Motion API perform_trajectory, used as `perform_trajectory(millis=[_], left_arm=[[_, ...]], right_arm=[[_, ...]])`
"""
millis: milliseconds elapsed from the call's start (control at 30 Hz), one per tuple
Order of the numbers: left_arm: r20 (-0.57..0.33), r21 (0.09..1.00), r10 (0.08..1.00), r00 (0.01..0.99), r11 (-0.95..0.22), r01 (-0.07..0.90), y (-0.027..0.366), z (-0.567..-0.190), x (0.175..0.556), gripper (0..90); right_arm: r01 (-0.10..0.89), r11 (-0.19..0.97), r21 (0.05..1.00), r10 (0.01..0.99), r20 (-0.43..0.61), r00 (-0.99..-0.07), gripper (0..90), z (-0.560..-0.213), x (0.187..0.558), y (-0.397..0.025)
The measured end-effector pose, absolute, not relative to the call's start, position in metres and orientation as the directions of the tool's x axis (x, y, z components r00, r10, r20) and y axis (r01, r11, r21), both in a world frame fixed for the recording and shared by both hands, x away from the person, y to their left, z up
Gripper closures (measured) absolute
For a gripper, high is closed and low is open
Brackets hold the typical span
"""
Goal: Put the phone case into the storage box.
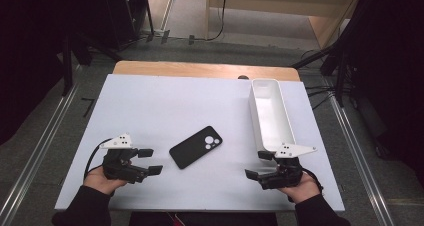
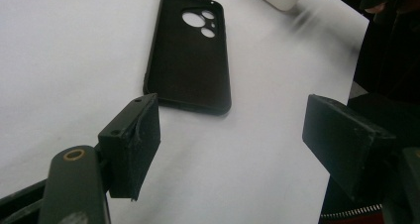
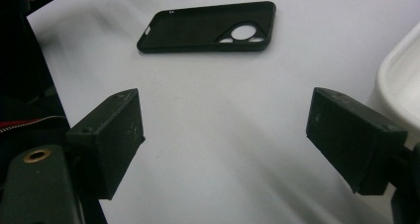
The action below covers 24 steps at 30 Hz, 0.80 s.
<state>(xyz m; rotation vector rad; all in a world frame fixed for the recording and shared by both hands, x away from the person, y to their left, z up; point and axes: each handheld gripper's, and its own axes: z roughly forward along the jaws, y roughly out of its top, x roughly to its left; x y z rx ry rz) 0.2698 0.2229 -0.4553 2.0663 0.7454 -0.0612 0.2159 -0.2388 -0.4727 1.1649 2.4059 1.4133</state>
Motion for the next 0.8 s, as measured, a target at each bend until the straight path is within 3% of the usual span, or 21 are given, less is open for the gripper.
perform_trajectory(millis=[800], left_arm=[[-0.281, 0.753, 0.488, 0.826, -0.422, 0.505, 0.205, -0.447, 0.284, 19.5]], right_arm=[[0.556, 0.268, 0.787, 0.665, 0.267, -0.697, 13.1, -0.473, 0.216, -0.238]])
